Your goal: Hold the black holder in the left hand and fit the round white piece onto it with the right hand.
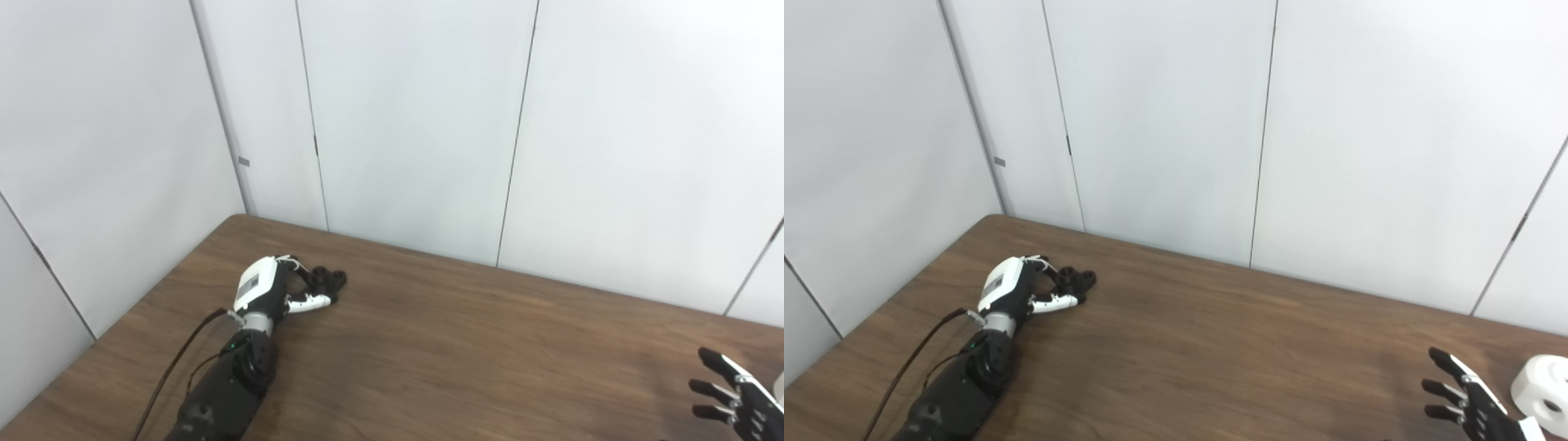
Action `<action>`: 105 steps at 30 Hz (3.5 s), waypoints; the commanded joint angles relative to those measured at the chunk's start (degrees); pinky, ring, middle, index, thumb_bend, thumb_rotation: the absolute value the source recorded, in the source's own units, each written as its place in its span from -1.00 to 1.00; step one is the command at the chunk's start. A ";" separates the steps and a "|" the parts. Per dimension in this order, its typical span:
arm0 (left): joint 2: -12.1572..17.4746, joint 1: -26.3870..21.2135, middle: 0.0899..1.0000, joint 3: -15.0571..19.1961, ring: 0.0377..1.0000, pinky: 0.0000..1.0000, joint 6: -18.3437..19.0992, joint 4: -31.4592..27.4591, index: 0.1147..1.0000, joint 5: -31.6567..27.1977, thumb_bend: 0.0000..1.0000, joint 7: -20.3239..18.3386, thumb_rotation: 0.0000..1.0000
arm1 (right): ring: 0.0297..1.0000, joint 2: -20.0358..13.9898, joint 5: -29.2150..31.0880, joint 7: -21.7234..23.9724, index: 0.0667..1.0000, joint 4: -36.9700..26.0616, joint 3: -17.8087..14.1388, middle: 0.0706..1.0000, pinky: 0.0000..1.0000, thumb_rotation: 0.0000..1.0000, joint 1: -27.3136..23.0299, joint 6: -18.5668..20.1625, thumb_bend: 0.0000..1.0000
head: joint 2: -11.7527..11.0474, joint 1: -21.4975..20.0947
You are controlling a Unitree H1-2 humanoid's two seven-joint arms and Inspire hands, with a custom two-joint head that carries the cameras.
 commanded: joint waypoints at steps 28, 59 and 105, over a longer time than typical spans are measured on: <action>-8.31 5.84 0.76 -18.41 0.92 0.71 -16.20 -16.48 -0.17 3.06 0.05 -16.96 -0.89 | 0.56 0.83 -1.78 -1.81 0.71 4.00 0.24 0.76 0.34 -0.95 -2.85 -7.79 0.36 | 2.79 -12.20; -7.19 3.46 0.69 -29.75 0.86 0.85 -9.10 -9.78 -0.17 20.33 0.05 -20.38 -0.88 | 0.54 -0.21 -2.62 -1.37 0.68 0.97 -0.52 0.76 0.23 -0.73 -4.35 -6.62 0.38 | 4.85 -21.78; -3.06 3.78 0.71 -28.60 0.86 0.86 -21.92 1.86 -0.16 17.29 0.05 -9.30 -0.88 | 0.89 -23.48 -19.12 3.55 0.88 12.75 -8.21 1.00 0.41 -0.23 -15.99 9.96 0.87 | -5.17 -46.54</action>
